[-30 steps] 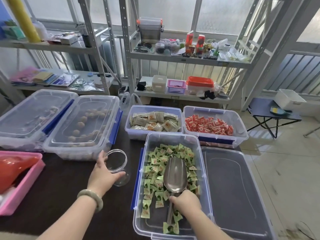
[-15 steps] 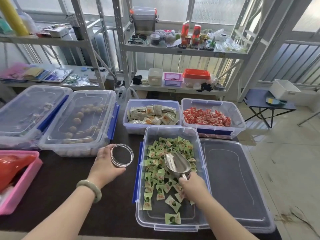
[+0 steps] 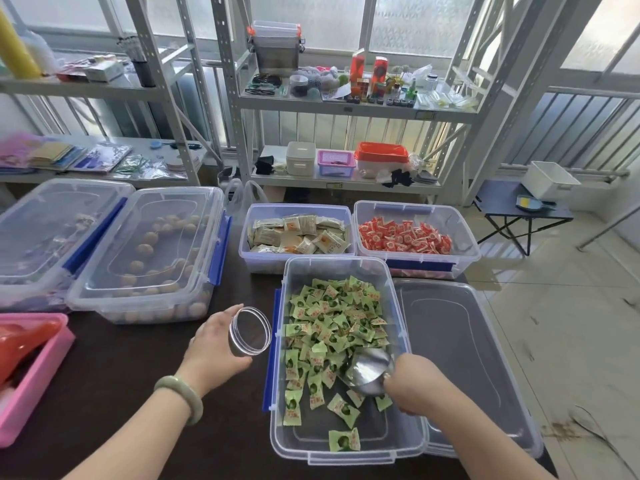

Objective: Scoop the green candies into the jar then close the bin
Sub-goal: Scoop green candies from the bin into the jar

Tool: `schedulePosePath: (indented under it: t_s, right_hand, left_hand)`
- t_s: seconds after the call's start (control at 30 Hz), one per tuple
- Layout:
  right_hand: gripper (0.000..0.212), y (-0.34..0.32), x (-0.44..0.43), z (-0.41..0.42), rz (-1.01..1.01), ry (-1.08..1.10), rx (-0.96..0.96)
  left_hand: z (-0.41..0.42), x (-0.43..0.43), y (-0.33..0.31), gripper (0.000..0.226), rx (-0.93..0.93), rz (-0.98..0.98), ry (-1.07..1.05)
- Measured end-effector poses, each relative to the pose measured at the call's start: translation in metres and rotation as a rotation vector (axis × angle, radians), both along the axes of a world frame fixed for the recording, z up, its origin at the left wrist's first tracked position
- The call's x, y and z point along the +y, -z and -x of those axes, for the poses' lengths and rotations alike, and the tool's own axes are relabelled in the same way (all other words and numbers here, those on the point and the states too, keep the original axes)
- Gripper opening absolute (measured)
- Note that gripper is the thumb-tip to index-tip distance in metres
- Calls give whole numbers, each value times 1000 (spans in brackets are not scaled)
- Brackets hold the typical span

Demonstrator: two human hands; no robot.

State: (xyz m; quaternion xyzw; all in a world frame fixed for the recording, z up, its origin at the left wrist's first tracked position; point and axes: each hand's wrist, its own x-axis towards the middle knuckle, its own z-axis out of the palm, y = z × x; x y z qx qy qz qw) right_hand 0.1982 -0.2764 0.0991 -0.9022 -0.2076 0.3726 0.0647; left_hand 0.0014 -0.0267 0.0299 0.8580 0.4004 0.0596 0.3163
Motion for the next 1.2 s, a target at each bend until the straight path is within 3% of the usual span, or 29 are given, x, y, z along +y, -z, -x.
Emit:
schedulePosePath:
  t_s: [0.4,0.77,0.93,1.2]
  right_hand:
    - [33,41,42,6,-104,6,-33]
    - [18,105,70,19,-307,324,115]
    - [31,130,57,14,-401,422,192]
    - [26,103,30,13,-514,437,182]
  left_hand:
    - [-8,3,3,96,27,38,38]
    - [-13,0,-5,94,38,51,25]
    - [-10,0,-11,94,7,67,30]
    - [-16,6,-36,93,-98,27,-3]
